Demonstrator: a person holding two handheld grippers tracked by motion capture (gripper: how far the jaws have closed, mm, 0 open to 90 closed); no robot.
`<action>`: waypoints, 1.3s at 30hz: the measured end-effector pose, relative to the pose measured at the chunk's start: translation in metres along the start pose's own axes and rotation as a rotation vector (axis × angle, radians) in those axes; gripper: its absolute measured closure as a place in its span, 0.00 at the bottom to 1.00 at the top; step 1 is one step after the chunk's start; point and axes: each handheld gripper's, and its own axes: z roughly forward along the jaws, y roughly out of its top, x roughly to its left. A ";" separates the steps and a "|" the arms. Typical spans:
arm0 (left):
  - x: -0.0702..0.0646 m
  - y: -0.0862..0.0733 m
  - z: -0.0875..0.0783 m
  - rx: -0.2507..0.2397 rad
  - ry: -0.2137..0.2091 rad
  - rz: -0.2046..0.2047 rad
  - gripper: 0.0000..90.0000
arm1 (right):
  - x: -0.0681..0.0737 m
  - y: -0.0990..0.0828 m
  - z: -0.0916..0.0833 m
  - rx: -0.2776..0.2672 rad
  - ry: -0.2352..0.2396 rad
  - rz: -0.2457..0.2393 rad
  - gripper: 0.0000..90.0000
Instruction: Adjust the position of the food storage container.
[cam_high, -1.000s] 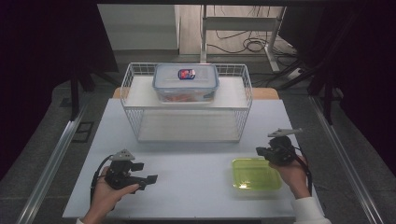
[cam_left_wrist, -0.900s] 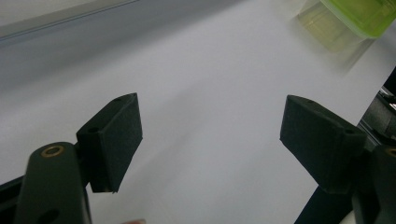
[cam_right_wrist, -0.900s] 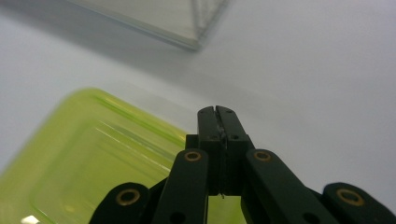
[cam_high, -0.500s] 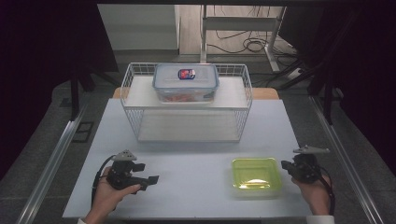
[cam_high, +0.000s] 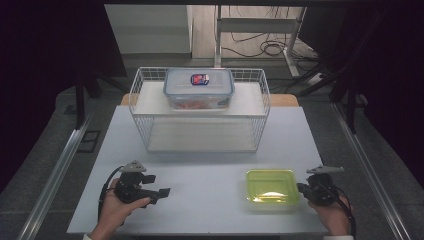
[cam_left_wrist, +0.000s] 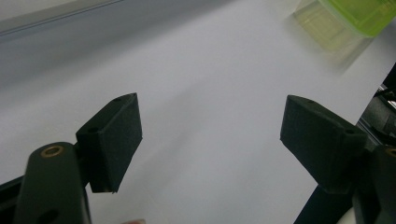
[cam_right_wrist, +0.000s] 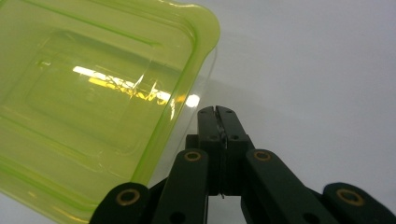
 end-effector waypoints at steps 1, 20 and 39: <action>0.000 0.000 0.000 -0.001 0.000 -0.001 0.23 | 0.003 0.001 0.000 -0.002 0.005 -0.008 0.99; 0.003 -0.001 0.000 0.001 0.002 -0.007 0.23 | 0.065 0.022 0.017 0.009 0.092 -0.124 0.99; 0.004 -0.002 0.005 0.018 0.001 -0.003 0.23 | 0.129 0.052 0.047 -0.027 0.156 -0.222 0.99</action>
